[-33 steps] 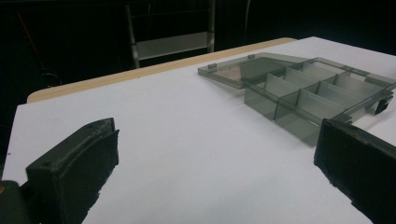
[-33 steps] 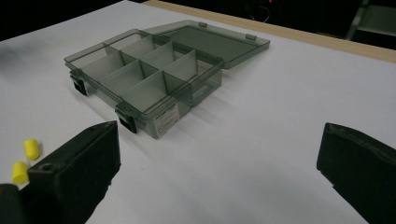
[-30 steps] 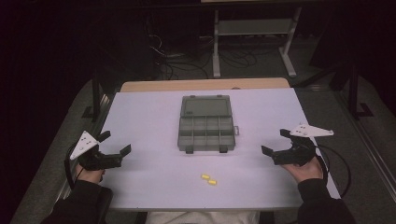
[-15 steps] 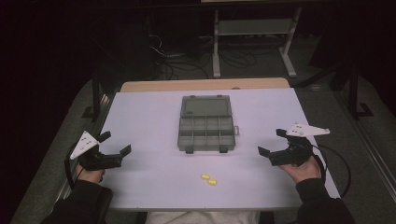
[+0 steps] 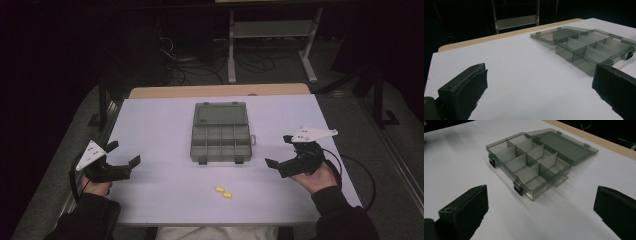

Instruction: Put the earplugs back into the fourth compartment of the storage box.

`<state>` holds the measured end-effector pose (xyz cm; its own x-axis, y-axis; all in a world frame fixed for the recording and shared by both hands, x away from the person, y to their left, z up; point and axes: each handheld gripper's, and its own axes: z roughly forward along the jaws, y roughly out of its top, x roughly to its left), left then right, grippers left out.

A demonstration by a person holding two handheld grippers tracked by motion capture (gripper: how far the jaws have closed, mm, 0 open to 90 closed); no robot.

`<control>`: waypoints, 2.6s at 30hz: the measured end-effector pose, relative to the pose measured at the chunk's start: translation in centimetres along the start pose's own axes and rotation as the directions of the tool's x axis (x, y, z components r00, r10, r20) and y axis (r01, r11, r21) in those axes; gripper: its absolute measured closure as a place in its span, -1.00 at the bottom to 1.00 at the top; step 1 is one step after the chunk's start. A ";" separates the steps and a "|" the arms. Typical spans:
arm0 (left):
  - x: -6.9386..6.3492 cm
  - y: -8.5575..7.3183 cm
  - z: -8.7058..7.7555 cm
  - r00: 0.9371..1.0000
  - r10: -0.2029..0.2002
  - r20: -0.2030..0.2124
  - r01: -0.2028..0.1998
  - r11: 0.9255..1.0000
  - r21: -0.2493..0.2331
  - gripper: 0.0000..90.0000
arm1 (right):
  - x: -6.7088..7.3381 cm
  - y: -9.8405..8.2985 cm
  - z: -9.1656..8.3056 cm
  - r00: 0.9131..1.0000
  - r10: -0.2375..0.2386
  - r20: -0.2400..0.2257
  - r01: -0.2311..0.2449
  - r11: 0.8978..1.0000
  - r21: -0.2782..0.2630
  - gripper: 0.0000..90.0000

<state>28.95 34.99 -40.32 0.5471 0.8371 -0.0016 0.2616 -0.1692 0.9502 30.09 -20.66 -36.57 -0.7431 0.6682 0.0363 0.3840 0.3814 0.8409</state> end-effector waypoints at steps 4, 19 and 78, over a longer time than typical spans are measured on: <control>0.0 0.0 0.0 1.000 0.002 0.001 -0.002 1.000 0.000 -1.00 | 1.0 1.1 0.5 0.999 -0.042 -0.022 0.043 0.999 0.026 -1.00; -0.1 0.0 0.0 1.000 0.009 0.004 -0.009 1.000 0.000 -1.00 | 4.5 2.6 3.9 0.983 -0.129 -0.132 0.145 0.982 0.124 -1.00; -0.1 0.0 0.1 1.000 0.013 0.015 -0.013 1.000 0.006 -1.00 | 10.8 0.0 11.4 0.888 -0.213 -0.409 0.374 0.851 0.370 0.18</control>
<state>28.95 34.83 -40.35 0.5626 0.8267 0.0060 0.2594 -0.1834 0.9482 28.33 -6.16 -42.36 -0.9652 0.2509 0.0742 0.2513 0.8104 0.5292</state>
